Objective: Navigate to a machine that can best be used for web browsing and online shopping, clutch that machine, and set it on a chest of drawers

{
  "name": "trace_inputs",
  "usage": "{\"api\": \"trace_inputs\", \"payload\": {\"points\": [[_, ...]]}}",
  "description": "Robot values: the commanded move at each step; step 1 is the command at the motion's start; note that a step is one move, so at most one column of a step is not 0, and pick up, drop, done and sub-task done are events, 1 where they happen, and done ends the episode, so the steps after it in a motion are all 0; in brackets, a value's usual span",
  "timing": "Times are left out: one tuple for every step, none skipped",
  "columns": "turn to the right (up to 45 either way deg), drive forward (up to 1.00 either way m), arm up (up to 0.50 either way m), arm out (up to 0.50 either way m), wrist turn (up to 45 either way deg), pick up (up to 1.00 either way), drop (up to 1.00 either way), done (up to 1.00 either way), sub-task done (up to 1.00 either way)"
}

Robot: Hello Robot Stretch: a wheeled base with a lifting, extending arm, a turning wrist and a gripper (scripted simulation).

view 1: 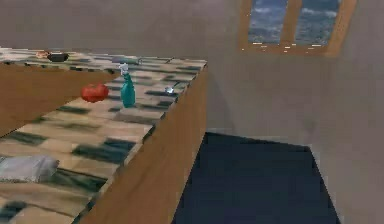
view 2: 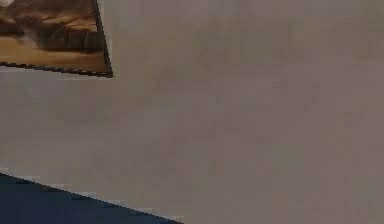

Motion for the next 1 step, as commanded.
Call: {"api": "trace_inputs", "payload": {"points": [[45.0,0.0,0.0,0.0,0.0,0.0,0.0,0.0,0.0]]}}
